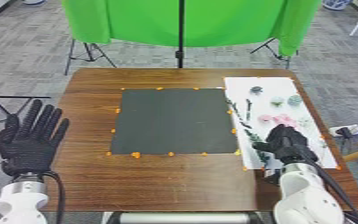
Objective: Arrange flowers
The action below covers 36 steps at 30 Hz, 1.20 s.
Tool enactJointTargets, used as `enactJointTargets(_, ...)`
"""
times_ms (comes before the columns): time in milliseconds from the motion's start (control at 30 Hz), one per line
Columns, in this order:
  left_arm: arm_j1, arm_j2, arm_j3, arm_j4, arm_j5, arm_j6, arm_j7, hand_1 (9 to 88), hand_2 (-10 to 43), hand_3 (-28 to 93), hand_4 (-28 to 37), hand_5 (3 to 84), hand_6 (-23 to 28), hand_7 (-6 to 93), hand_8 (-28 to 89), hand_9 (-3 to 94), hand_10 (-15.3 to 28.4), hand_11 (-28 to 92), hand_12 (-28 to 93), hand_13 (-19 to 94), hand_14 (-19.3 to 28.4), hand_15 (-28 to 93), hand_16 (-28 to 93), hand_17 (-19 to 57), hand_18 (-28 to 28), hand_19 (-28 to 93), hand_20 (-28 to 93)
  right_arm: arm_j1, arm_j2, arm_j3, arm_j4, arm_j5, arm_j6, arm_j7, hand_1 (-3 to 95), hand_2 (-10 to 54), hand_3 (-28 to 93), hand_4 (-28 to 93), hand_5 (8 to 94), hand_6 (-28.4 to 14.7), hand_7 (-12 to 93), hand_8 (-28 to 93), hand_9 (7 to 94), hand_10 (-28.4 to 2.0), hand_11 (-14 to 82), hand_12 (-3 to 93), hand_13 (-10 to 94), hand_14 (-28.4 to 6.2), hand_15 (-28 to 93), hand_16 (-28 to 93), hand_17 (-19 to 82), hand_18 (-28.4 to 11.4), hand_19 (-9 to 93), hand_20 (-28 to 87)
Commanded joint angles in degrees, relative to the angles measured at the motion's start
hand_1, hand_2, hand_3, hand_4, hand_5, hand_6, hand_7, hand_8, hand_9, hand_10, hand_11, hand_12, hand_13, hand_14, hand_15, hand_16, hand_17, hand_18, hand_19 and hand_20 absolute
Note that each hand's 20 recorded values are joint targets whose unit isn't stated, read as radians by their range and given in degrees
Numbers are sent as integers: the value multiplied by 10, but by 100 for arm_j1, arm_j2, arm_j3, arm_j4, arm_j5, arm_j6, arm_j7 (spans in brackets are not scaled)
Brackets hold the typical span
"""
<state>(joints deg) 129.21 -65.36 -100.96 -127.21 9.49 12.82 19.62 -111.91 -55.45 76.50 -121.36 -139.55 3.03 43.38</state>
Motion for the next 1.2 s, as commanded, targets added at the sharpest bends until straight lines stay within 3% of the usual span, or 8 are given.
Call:
enactJointTargets(33,106,-1,2,9,-30,-35,-54,226,151,757,-283,402,59,86,-84,329,118,120,88,246,93,148,-46,-29,104,181,126,245,-3,-292,175,155,-479,180,454,-95,675,-281,721,-22,268,-133,687,-155,554,346,658,-138,825,362,305,-262,856,417)
enactJointTargets(233,96,7,-23,14,-17,-48,-72,226,152,757,-283,402,61,86,-83,329,119,120,89,244,96,155,-45,-29,104,183,126,358,-38,-492,277,123,-527,316,623,-95,515,-281,731,-30,356,81,719,-143,539,429,682,-135,826,367,320,-263,864,418)
enactJointTargets(467,92,-2,-6,25,-20,-56,-86,225,152,758,-283,402,63,84,-83,328,119,121,90,239,106,164,-41,-32,107,187,128,378,-37,-506,210,385,-171,497,608,-95,657,-281,729,-13,471,150,753,-137,498,506,703,-132,828,359,351,-259,877,417)
enactJointTargets(633,105,0,-52,24,-43,-44,-57,225,151,759,-283,401,63,84,-83,327,119,121,90,239,108,167,-40,-33,109,188,128,442,15,-363,-81,1227,598,859,581,-95,705,-250,727,-16,471,174,763,-140,475,513,710,-134,824,354,358,-263,883,412)
enactJointTargets(833,248,27,-175,-23,-89,-35,-4,224,150,761,-283,401,62,84,-83,326,120,120,90,239,107,163,-41,-35,111,192,129,666,86,-302,-467,1863,1333,1035,568,-95,715,-209,723,-23,482,186,771,-141,457,506,723,-136,812,339,368,-272,895,403)
enactJointTargets(933,355,53,-254,-57,-252,-76,39,225,149,760,-283,400,62,84,-83,326,120,119,89,239,106,162,-40,-34,111,191,128,838,102,-385,-625,2144,1636,1081,563,-95,714,-186,722,-23,485,187,774,-140,457,503,728,-135,810,334,373,-275,901,397)
enactJointTargets(1067,517,72,-373,-116,-231,-35,100,225,149,761,-283,399,62,83,-83,326,119,118,90,240,106,160,-39,-34,111,191,128,1370,-44,-796,-502,2428,2020,1069,563,-95,710,-177,720,-25,489,187,783,-140,458,503,732,-135,809,333,376,-276,905,393)
enactJointTargets(1200,503,113,-376,-100,-202,-61,94,226,148,759,-283,399,61,82,-82,326,119,118,90,240,105,159,-39,-34,112,190,128,2119,-339,-1449,-252,2629,2218,1122,563,-95,708,-178,714,-24,500,182,781,-137,460,506,733,-134,810,333,376,-276,909,387)
